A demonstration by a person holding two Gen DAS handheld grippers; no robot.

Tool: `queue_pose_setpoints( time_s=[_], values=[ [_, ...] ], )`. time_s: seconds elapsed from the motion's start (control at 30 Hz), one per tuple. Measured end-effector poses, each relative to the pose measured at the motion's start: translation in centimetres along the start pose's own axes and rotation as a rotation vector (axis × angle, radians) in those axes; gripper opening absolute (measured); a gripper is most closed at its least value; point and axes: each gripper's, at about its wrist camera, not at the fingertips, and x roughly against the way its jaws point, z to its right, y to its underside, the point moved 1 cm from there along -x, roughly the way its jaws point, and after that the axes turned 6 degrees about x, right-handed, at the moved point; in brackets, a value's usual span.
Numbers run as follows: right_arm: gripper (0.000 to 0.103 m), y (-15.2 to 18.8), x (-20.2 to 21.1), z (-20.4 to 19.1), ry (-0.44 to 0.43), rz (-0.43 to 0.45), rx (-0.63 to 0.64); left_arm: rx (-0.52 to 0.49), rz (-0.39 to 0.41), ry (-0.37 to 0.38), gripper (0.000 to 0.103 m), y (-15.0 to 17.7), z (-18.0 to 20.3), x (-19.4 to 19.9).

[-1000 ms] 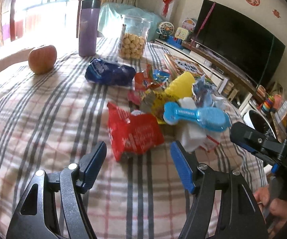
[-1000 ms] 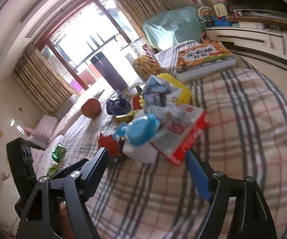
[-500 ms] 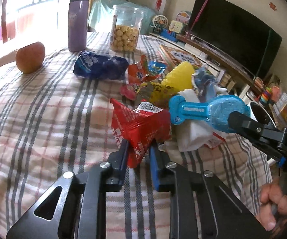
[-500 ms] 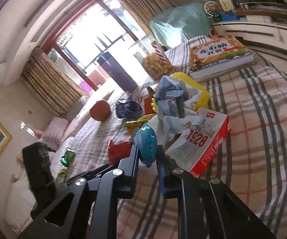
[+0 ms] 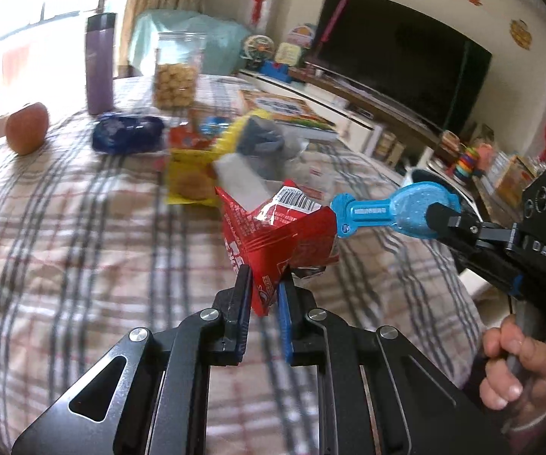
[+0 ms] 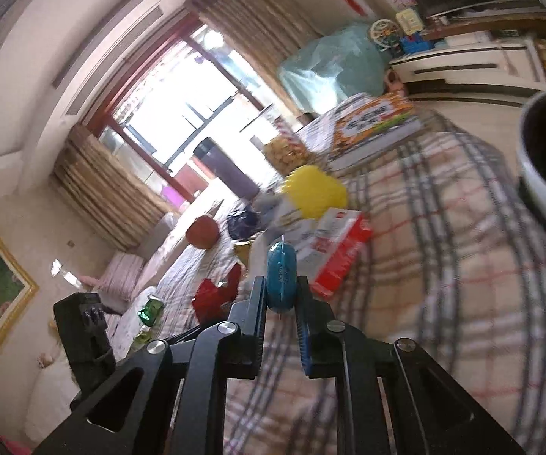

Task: Collect trash
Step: 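Carry the red bag and blue item over the trash bin with both tools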

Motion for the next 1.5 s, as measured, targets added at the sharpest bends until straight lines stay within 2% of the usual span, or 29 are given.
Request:
queue_pose_setpoints(
  time_s=[0.63, 1.07, 1.27, 1.5],
  values=[
    [0.014, 0.7, 9.2, 8.1, 0.182, 0.137, -0.108, -0.159, -0.065, 0.144, 0.012, 0.1, 11.4, -3.6],
    [0.014, -0.9, 13.5, 10.7, 0.274, 0.231, -0.124, -0.231, -0.093, 0.202, 0.012, -1.2, 17.1, -6.6],
    [0.014, -1.9, 14.3, 12.1, 0.336, 0.241, -0.117, -0.237, -0.124, 0.218, 0.012, -1.8, 19.0, -8.6],
    [0.014, -2.6, 14.4, 14.0, 0.415, 0.207, -0.125, -0.254, -0.147, 0.227, 0.012, -2.6, 21.1, -10.7]
  ],
)
